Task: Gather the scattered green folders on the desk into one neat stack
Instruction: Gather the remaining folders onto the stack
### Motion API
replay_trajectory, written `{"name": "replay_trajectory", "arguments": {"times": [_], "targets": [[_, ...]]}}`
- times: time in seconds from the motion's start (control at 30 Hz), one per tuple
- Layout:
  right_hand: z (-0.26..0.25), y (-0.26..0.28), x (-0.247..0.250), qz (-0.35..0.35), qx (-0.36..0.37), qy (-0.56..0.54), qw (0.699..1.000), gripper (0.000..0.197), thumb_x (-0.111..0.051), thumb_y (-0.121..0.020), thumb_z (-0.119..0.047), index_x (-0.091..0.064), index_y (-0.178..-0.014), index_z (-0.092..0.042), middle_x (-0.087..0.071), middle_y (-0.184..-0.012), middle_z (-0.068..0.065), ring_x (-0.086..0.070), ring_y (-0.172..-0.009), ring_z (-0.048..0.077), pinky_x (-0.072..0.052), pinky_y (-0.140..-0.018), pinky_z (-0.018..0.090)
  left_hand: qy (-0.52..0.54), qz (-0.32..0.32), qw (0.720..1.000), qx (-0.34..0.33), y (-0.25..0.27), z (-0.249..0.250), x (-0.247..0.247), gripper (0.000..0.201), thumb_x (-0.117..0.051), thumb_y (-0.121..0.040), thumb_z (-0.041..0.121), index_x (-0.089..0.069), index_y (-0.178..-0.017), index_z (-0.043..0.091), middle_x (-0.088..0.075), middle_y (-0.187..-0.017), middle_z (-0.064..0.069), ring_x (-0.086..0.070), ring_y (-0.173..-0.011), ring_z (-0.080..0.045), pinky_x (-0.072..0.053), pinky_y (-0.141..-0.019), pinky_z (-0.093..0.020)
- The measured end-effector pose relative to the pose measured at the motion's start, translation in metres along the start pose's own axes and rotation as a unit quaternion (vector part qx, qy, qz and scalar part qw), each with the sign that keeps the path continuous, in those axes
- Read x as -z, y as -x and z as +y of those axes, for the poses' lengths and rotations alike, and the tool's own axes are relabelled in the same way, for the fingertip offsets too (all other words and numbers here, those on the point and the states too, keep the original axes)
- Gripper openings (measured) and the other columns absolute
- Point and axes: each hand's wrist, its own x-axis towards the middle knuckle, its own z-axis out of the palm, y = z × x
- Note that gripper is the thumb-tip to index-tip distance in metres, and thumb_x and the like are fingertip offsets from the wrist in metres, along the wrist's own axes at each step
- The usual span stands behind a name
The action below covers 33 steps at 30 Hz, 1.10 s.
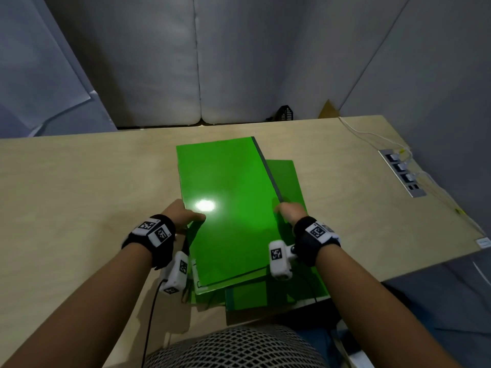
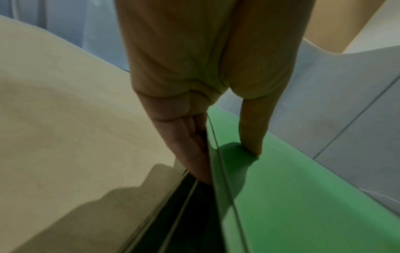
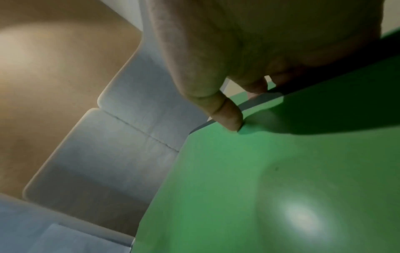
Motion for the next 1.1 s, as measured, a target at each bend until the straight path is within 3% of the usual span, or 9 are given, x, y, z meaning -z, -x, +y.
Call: {"name": "replay_trajectory", "arguments": {"times": [0.1, 0.2, 0.3, 0.47, 0.57, 0.67, 0.8, 0.97, 1.1], "targets": [[-0.014, 0.002, 0.017, 0.038, 0.06, 0.032, 0.997, 0.038, -0.041, -0.096, -0.014, -0.054, -0.125, 0.007, -0.056, -0.125, 0.024, -0.054, -0.113, 0.035, -0.041, -0.083, 0.033, -0.059, 0.001, 0.998, 0.008, 0.01, 0.015, 0.003, 0.066, -0.073, -0.083, 0.026, -0.045, -0.13, -0.012, -0.061, -0.099, -0.023, -0.063, -0.088, -0.036, -0.056, -0.082, -0.045], [-0.033, 0.009, 0.042, 0.127, 0.12, 0.016, 0.985, 0.028, -0.047, -0.091, -0.012, -0.06, -0.109, 0.004, -0.059, -0.1, 0.019, -0.057, -0.093, 0.034, -0.039, -0.071, 0.031, -0.199, 0.098, 0.975, -0.022, 0.023, 0.047, 0.008, 0.088, -0.074, -0.082, 0.026, -0.022, -0.146, -0.003, -0.047, -0.135, -0.023, -0.053, -0.118, -0.038, -0.048, -0.092, -0.043], [-0.054, 0.018, 0.065, 0.162, 0.195, 0.049, 0.966, 0.017, -0.052, -0.083, -0.013, -0.063, -0.096, -0.009, -0.06, -0.091, 0.012, -0.06, -0.094, 0.033, -0.042, -0.074, 0.031, -0.332, 0.213, 0.895, -0.208, 0.035, 0.095, 0.012, 0.083, -0.075, -0.078, 0.032, -0.029, -0.143, 0.008, -0.035, -0.145, -0.016, -0.039, -0.132, -0.035, -0.039, -0.104, -0.047], [-0.082, 0.041, 0.089, 0.21, 0.314, 0.153, 0.913, 0.018, -0.059, -0.075, -0.018, -0.062, -0.092, -0.024, -0.067, -0.101, 0.006, -0.06, -0.094, 0.028, -0.045, -0.078, 0.033, -0.474, 0.176, 0.75, -0.426, 0.057, 0.18, 0.008, 0.082, -0.067, -0.081, 0.045, -0.027, -0.148, 0.021, -0.027, -0.157, -0.002, -0.023, -0.146, -0.021, -0.015, -0.116, -0.05], [-0.087, 0.052, 0.102, 0.197, 0.377, 0.18, 0.887, 0.018, -0.061, -0.075, -0.015, -0.061, -0.09, -0.023, -0.066, -0.093, 0.003, -0.059, -0.09, 0.027, -0.043, -0.078, 0.035, -0.46, 0.105, 0.777, -0.416, 0.06, 0.207, 0.009, 0.047, -0.062, -0.087, 0.038, -0.053, -0.13, 0.02, -0.058, -0.133, -0.006, -0.053, -0.123, -0.026, -0.036, -0.104, -0.039], [-0.084, 0.053, 0.112, 0.185, 0.431, 0.217, 0.856, 0.016, -0.062, -0.08, -0.017, -0.061, -0.095, -0.02, -0.063, -0.09, -0.001, -0.058, -0.097, 0.028, -0.036, -0.089, 0.038, -0.387, 0.036, 0.832, -0.397, 0.056, 0.214, 0.009, 0.029, -0.058, -0.091, 0.021, -0.065, -0.118, 0.012, -0.065, -0.12, -0.013, -0.06, -0.112, -0.03, -0.044, -0.089, -0.032], [-0.074, 0.039, 0.117, 0.315, 0.372, 0.296, 0.821, 0.045, -0.059, -0.086, -0.03, -0.049, -0.13, -0.024, -0.051, -0.132, 0.003, -0.041, -0.126, 0.026, -0.023, -0.106, 0.044, -0.296, 0.053, 0.888, -0.349, 0.05, 0.202, 0.002, 0.031, -0.056, -0.094, 0.021, -0.062, -0.121, 0.007, -0.061, -0.125, -0.017, -0.057, -0.116, -0.031, -0.044, -0.091, -0.03], [-0.028, 0.019, 0.105, 0.239, 0.083, 0.111, 0.961, 0.074, -0.06, -0.087, -0.032, -0.022, -0.147, -0.01, -0.03, -0.15, 0.016, -0.032, -0.136, 0.036, -0.029, -0.108, 0.047, -0.126, 0.086, 0.967, -0.203, 0.02, 0.137, -0.012, 0.028, -0.053, -0.094, 0.013, -0.063, -0.112, -0.005, -0.064, -0.116, -0.026, -0.062, -0.107, -0.036, -0.045, -0.078, -0.033], [0.019, 0.012, 0.075, 0.038, -0.057, 0.065, 0.996, 0.072, -0.048, -0.096, -0.042, -0.023, -0.146, 0.003, -0.035, -0.149, 0.023, -0.045, -0.128, 0.039, -0.041, -0.091, 0.038, -0.103, 0.074, 0.99, -0.069, 0.013, 0.082, -0.043, 0.034, -0.044, -0.097, 0.009, -0.057, -0.122, -0.01, -0.059, -0.127, -0.026, -0.056, -0.118, -0.037, -0.045, -0.094, -0.038]]}}
